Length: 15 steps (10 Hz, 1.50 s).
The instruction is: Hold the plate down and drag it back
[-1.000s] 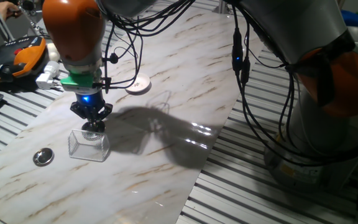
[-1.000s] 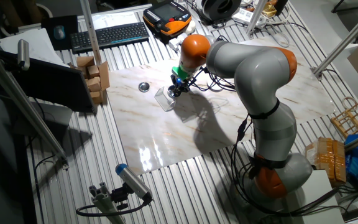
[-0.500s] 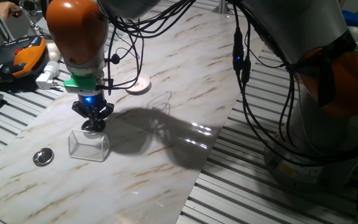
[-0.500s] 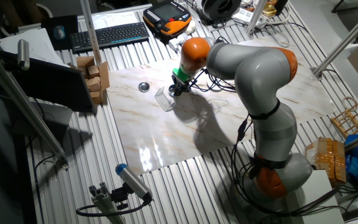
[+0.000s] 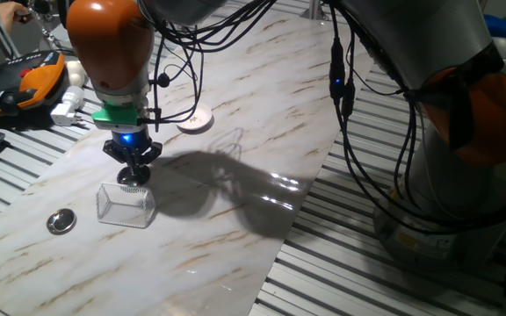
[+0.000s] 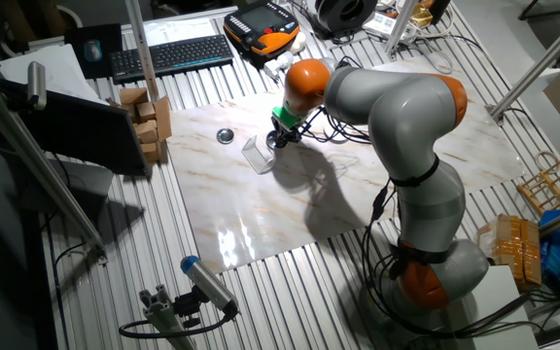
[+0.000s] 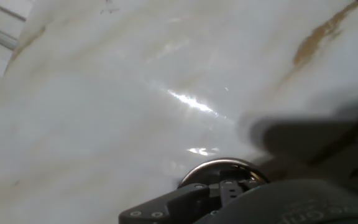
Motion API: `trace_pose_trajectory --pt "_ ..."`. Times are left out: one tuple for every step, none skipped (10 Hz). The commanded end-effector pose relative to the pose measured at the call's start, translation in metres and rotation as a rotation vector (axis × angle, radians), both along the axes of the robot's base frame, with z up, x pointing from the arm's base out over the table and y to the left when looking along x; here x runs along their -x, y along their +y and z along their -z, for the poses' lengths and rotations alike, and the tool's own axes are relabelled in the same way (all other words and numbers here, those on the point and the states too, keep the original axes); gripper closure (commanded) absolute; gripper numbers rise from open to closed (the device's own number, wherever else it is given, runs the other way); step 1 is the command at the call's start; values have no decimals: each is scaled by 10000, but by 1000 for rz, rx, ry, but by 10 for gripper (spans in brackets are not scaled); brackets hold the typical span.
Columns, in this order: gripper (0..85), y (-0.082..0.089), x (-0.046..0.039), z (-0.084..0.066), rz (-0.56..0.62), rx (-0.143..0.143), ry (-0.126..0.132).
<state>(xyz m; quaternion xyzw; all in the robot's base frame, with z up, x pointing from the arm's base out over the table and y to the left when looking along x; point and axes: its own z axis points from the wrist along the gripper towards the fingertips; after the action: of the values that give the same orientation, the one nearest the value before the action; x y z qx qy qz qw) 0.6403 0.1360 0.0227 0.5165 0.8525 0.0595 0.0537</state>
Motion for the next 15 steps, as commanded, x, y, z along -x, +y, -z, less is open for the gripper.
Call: trace_pose_trajectory --pt "850 -23 -4 -7 -3 1 0" --pt "850 -54 -10 -15 -6 3 0" --pt "850 -88 -18 -23 -13 5 -1" --pt "850 -108 -20 -25 -15 7 -2" --pt "850 -122 -22 -29 -15 12 -7" --pt "850 -136 -24 -27 -15 15 -10" --pt "850 -151 -28 -21 -17 15 -11" --pt "850 -167 -34 -17 -20 15 -13" --pt "850 -182 -38 -20 -23 17 -15" --pt "850 -199 -43 -33 -24 22 -15" --pt "850 -222 -49 -47 -26 24 -15" --pt "850 -248 -52 -48 -29 25 -15" --pt "850 -272 -48 -38 -32 24 -15" --pt "850 -292 -45 -27 -32 22 -17" --pt "850 -317 -45 -25 -35 23 -17"
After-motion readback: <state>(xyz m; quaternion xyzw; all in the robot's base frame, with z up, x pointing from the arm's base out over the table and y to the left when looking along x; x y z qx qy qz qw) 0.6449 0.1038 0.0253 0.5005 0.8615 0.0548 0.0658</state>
